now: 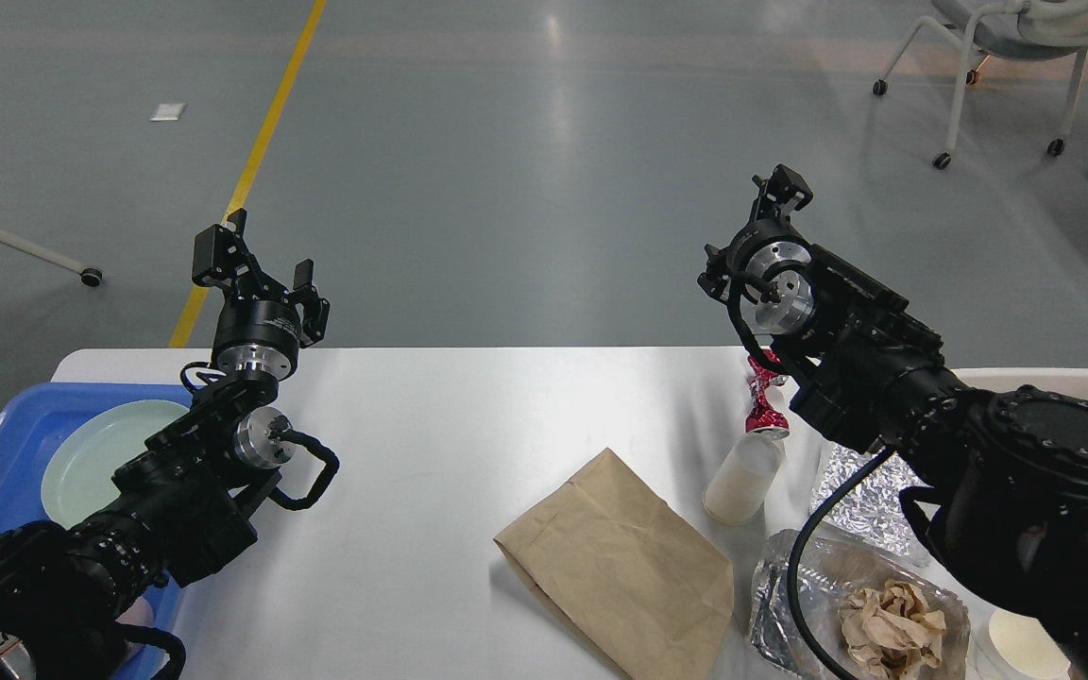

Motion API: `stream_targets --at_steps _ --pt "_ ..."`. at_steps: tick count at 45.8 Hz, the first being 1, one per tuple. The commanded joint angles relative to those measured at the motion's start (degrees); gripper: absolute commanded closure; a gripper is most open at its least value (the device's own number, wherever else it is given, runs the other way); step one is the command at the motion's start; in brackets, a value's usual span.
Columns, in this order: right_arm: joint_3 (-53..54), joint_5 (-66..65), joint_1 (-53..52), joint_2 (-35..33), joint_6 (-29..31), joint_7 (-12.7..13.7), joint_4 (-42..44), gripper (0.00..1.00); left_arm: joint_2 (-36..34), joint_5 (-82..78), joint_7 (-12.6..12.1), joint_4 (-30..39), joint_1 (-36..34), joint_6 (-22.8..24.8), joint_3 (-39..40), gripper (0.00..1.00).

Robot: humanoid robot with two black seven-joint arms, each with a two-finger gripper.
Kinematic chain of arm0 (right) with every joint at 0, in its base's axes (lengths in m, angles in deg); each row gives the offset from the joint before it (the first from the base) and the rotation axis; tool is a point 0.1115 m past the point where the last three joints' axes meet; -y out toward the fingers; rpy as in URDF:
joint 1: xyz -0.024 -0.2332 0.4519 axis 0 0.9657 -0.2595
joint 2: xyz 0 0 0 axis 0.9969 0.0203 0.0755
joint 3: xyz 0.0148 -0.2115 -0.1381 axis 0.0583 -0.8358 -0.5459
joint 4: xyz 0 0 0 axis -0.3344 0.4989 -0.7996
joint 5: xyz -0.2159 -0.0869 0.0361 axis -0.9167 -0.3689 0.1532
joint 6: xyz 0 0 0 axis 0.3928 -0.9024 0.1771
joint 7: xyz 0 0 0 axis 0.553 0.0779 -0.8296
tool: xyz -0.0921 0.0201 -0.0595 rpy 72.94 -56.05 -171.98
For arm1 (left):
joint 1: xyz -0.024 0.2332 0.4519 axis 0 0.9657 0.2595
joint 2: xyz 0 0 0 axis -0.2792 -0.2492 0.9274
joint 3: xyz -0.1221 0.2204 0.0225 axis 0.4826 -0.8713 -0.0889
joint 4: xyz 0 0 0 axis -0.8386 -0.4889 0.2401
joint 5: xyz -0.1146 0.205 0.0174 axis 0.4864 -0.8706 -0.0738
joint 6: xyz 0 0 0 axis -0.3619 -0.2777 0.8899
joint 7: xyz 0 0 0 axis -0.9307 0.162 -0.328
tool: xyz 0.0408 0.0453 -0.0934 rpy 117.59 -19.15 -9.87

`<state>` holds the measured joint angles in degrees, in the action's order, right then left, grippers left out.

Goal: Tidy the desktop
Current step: 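Raise the right gripper up and away from the bags, then lower the right gripper onto the brown paper bag and grasp it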

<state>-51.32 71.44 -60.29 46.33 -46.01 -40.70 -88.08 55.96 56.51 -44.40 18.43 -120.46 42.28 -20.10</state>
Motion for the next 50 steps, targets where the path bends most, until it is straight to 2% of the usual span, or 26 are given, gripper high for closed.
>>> stream_targets --at_steps 1,13,17,24,34,42,46,50 --pt "0.1 -0.1 -0.2 -1.4 2.3 -0.1 0.3 0.00 0.0 0.0 0.0 0.0 0.0 0.0 0.0 0.00" --pt "-2.9 -0.2 -1.8 -2.1 3.3 0.0 0.1 0.00 0.0 0.0 0.0 0.0 0.0 0.0 0.0 0.00" --pt "-10.2 0.0 -4.1 -2.8 3.4 0.1 0.1 0.00 0.0 0.0 0.0 -0.1 0.0 0.0 0.0 0.00" --pt "-22.4 -2.3 -4.3 -3.0 7.0 -0.3 0.4 0.00 0.0 0.0 0.0 0.0 0.0 0.0 0.0 0.00" --pt "-46.3 -18.9 -5.6 -0.9 8.9 -0.9 -0.9 0.00 0.0 0.0 0.0 0.0 0.0 0.0 0.0 0.00" --pt "-64.9 -24.8 -15.1 -1.8 10.0 -1.0 -12.6 0.00 0.0 0.0 0.0 -0.1 0.0 0.0 0.0 0.00" --pt "-72.1 -25.3 -24.2 -5.4 10.6 -1.8 -25.3 0.00 0.0 -0.1 0.0 0.0 0.0 0.0 0.0 0.00" --pt "-75.5 -26.3 -34.0 -8.6 11.5 -4.5 -38.1 0.00 0.0 0.0 0.0 -0.1 0.0 0.0 0.0 0.00"
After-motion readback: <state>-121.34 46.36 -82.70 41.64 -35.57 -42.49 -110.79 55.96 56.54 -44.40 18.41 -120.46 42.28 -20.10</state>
